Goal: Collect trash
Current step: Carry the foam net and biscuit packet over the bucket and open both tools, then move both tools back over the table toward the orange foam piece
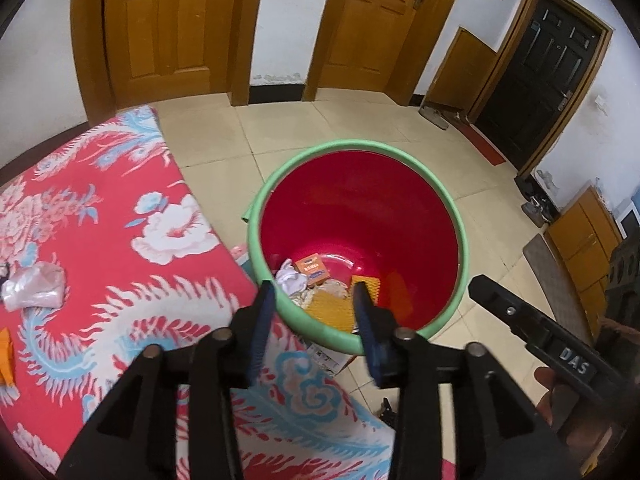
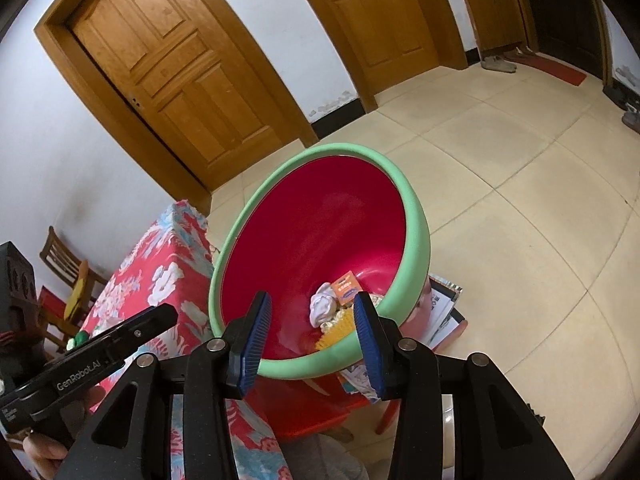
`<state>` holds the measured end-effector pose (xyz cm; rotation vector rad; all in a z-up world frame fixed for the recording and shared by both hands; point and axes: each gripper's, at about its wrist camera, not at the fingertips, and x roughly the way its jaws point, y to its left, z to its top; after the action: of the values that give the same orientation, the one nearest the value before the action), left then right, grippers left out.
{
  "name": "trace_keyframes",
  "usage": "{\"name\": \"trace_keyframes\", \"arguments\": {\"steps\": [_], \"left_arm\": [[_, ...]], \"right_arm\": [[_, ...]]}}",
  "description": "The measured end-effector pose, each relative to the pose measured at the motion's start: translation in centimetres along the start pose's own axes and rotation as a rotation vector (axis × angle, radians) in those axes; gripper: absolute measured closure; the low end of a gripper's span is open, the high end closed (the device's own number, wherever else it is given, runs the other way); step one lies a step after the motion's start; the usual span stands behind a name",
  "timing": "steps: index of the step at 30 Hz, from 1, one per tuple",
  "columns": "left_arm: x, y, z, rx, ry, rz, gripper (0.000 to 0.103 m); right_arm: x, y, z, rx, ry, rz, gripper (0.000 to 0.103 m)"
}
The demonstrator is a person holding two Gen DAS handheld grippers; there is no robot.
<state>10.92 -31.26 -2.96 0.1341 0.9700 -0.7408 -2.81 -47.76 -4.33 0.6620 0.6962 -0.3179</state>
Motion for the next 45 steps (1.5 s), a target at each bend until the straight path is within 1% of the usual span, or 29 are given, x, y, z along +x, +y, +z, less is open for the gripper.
{"name": "trace_keyframes", "arguments": {"steps": [1, 2, 4, 5, 6, 8, 9, 11, 23, 33, 37, 45], "left_arm": [[-0.2, 0.1, -0.1, -0.001, -0.002, 0.005, 0.049], [-0.3, 0.3, -0.2, -0.003, -0.004, 0.008, 0.046], [-0.8, 0.6, -0.4, -0.014, -0.008, 0.011, 0.046], [-0.9, 0.9, -0.5, -0.019, -0.009, 0.013, 0.044], [-1.2, 1.0, -0.6, -0.025, -0.01, 0.017, 0.042], [-1.9, 1.5, -0.9, -0.038, -0.026, 0.03, 0.032], [-2.2, 1.8, -1.0, -0.043, -0.035, 0.036, 0.031], [-2.9, 2.3, -1.4, -0.055, -0.052, 0.051, 0.031], [-7.1, 7.4, -2.9, -0.157, -0.116, 0.141, 0.03], [-10.4, 13.2, -4.4, -0.255, -0.16, 0.238, 0.03], [-11.4, 15.5, -4.9, -0.286, -0.171, 0.288, 0.03], [-12.3, 19.6, -5.9, -0.339, -0.172, 0.344, 0.03]], "right_arm": [[-0.1, 0.1, 0.0, 0.001, -0.003, 0.001, 0.035], [-0.2, 0.2, -0.1, 0.002, -0.007, 0.004, 0.032], [-0.5, 0.3, -0.1, 0.0, -0.009, 0.006, 0.032], [-0.5, 0.4, -0.1, -0.002, -0.01, 0.006, 0.031], [-0.7, 0.6, -0.1, -0.006, -0.011, 0.001, 0.031], [-0.9, 0.8, -0.3, -0.012, -0.014, -0.006, 0.031], [-1.0, 0.9, -0.4, -0.016, -0.015, -0.01, 0.031], [-1.1, 1.2, -0.6, -0.023, -0.014, -0.01, 0.027], [-1.7, 4.3, -1.7, -0.098, -0.001, 0.025, 0.027], [-1.6, 6.9, -2.5, -0.147, 0.018, 0.054, 0.027], [-1.1, 8.2, -3.0, -0.171, 0.033, 0.063, 0.027], [-0.5, 10.0, -3.6, -0.206, 0.049, 0.071, 0.027]]}}
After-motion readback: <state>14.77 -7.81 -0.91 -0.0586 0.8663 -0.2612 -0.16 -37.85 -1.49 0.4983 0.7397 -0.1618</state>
